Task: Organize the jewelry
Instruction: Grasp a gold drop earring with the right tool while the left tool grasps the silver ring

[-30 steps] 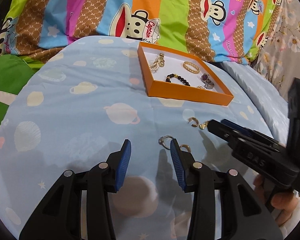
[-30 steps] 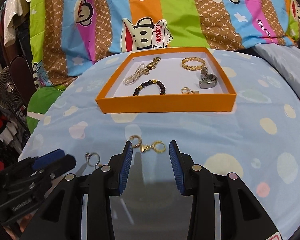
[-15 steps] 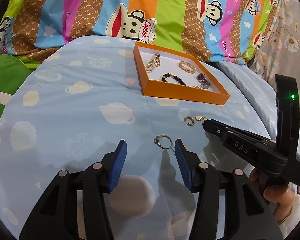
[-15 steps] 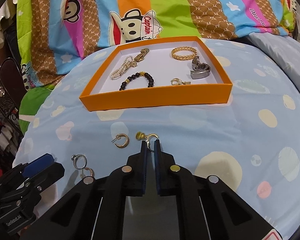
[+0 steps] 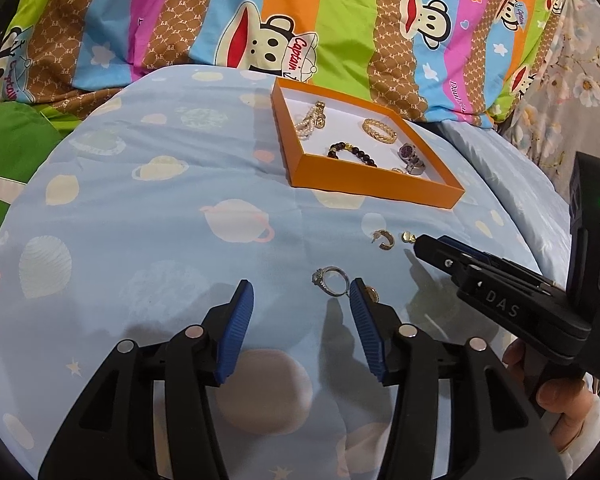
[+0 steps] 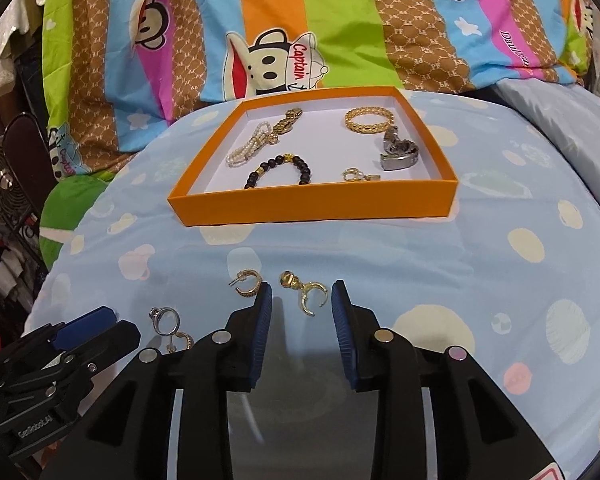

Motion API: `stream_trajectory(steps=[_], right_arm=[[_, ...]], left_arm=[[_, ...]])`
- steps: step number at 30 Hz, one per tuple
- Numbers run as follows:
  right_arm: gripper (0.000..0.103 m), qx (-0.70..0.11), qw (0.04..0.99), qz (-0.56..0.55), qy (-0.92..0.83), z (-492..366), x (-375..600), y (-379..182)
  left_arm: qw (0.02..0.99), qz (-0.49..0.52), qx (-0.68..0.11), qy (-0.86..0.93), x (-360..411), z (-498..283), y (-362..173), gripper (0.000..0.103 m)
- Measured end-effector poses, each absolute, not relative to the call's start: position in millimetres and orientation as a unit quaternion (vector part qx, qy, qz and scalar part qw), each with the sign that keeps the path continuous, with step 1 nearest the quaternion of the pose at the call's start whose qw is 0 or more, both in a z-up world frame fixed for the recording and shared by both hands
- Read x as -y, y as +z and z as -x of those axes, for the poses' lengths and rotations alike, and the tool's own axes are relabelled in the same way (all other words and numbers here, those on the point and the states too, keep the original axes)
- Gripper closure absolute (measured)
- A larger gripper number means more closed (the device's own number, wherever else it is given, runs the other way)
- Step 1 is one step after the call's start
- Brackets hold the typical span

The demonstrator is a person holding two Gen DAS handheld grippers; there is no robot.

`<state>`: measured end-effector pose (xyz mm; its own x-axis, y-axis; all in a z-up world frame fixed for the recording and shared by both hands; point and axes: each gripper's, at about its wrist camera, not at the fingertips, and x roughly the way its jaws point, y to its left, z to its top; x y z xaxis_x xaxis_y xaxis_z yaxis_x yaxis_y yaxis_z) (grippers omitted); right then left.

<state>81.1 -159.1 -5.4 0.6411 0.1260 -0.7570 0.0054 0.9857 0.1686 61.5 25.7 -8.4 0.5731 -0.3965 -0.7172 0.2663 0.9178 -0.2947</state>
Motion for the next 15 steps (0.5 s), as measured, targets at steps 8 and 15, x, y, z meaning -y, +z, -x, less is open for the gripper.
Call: stream_trajectory(steps=[8,15], right_arm=[[0.089,-0.438,0.897,-0.058,0.018,-89,156,-10],[0.090,-0.433,0.899,-0.062,0.011,-77,161,-9]], left_arm=[[0.882,0.076,-0.423,-0.193,-24,-61,-10,0.055],[0.879,0.059,-0.423,-0.212,-17,-57,-9,0.055]])
